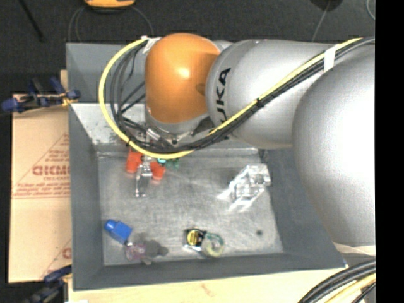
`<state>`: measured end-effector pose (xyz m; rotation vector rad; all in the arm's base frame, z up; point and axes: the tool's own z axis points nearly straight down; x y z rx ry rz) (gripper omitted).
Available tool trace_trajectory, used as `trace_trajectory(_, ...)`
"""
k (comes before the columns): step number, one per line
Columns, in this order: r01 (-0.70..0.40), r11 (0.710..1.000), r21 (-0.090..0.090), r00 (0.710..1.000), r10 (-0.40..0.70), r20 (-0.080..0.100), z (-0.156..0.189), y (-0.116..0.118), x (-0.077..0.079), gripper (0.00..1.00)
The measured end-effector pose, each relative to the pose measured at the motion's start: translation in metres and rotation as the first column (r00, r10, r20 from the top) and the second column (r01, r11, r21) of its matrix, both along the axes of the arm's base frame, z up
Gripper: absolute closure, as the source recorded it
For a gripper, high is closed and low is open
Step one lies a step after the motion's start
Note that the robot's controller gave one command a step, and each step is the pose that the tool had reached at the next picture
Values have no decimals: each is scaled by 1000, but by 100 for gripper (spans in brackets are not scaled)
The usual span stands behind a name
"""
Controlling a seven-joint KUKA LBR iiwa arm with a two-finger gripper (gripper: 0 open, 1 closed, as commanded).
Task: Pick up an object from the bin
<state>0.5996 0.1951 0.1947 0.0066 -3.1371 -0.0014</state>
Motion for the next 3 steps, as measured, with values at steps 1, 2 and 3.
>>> trace_trajectory(1,60,998,3,998,-60,13,-105,-58,43,0)
trace_trajectory(2,-227,974,-2,974,227,16,-121,-5,54,0)
trace_trajectory(3,-223,975,1,975,223,13,-119,-6,56,0)
